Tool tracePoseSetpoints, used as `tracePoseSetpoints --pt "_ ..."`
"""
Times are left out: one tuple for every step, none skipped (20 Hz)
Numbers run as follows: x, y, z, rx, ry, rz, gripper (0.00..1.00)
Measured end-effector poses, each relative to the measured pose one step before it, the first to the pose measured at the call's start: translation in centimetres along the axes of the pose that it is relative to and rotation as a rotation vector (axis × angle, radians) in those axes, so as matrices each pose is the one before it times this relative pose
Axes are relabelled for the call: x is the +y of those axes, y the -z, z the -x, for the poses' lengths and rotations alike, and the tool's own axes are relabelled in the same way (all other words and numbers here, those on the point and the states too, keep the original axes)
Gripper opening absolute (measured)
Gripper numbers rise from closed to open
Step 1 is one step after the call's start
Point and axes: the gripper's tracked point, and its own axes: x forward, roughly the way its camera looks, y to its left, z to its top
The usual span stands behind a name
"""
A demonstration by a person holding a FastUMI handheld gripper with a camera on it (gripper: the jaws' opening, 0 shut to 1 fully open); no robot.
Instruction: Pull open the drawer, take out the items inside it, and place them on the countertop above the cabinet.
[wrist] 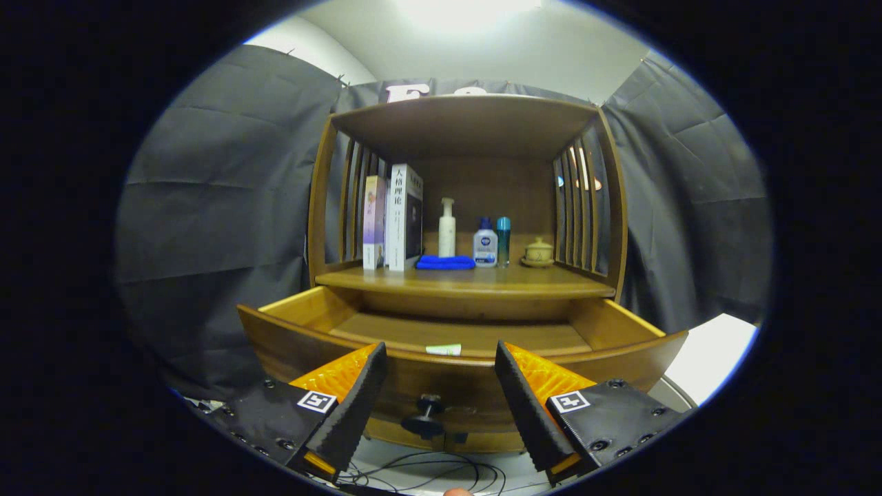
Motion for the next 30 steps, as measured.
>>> tracePoseSetpoints --pt "-0.095 -0.959 -0.181 -0.01105 -0.00428 -0.00225 0.96" --pt "-0.157 -0.735 -0.266 -0.00799 -0.00508 -0.00219 0.97" --pt "-0.093 -0.73 -0.49 -0.00114 -0.00922 -0.00094 0.97" --pt "-0.061 -0.629 -0.4 -0.00116 -0.00474 -0.00083 0.97" --pt "-0.174 -0.643 -0.491 0.00083 -0.0028 0.00063 0.97" --pt "-0.049 -0.644 -0.637 0.00227 -0.00553 0.00066 0.97" --pt "-0.001 -0.501 -0.641 0.0076 -0.00825 0.0017 0.97" --pt "0.018 -0.223 -0.656 0.01428 -0.01265 0.00507 0.97" --pt "0.072 -0.463 -0.642 0.01206 -0.01085 0.00306 0.97" --pt "-0.012 -0.519 -0.751 0.01025 -0.01045 0.00707 0.97" --pt "-0.014 -0.402 -0.756 0.01465 -0.00947 0.00367 0.97" --pt "0.331 0.063 -0.832 0.02988 -0.02383 -0.00198 0.97" --pt "0.335 0.226 -0.751 0.04233 -0.02174 -0.00558 0.97" --pt "0.089 0.271 -0.82 0.04617 -0.0188 -0.00311 0.97" --pt "-0.113 0.169 -0.714 0.03559 -0.00822 -0.00257 0.97" --pt "-0.215 0.074 -0.867 0.03011 -0.00321 0.0035 0.97" --pt "-0.197 0.199 -0.796 0.03213 -0.0024 -0.00119 0.97" --pt "-0.032 0.527 -0.718 0.03777 -0.00743 -0.00133 0.97" --pt "-0.101 0.497 -0.663 0.04092 -0.00521 -0.01009 0.97" --pt "0.004 0.585 -0.842 0.04428 -0.00968 -0.0095 0.97" --pt "-0.06 0.492 -0.695 0.0359 -0.00528 -0.01287 0.97" --pt "-0.215 0.757 -0.881 0.04427 -0.00253 -0.00269 0.97" --pt "-0.198 0.633 -0.741 0.03692 0.0026 -0.00375 0.97" --pt "-0.082 0.727 -0.841 0.04471 -0.00693 0.00379 0.97" --pt "0.024 0.798 -0.639 0.05118 -0.0078 -0.00277 0.97" --pt "0.03 0.584 -0.612 0.03849 -0.00998 0.00063 0.97" --pt "-0.082 0.484 -0.562 0.03878 -0.00358 0.00017 0.97" --pt "-0.22 0.445 -0.521 0.03387 -0.00129 0.00525 0.97" --pt "-0.146 0.381 -0.533 0.03061 0.0034 -0.00405 0.97" --pt "-0.071 0.551 -0.481 0.03761 -0.00466 -0.00633 0.97"
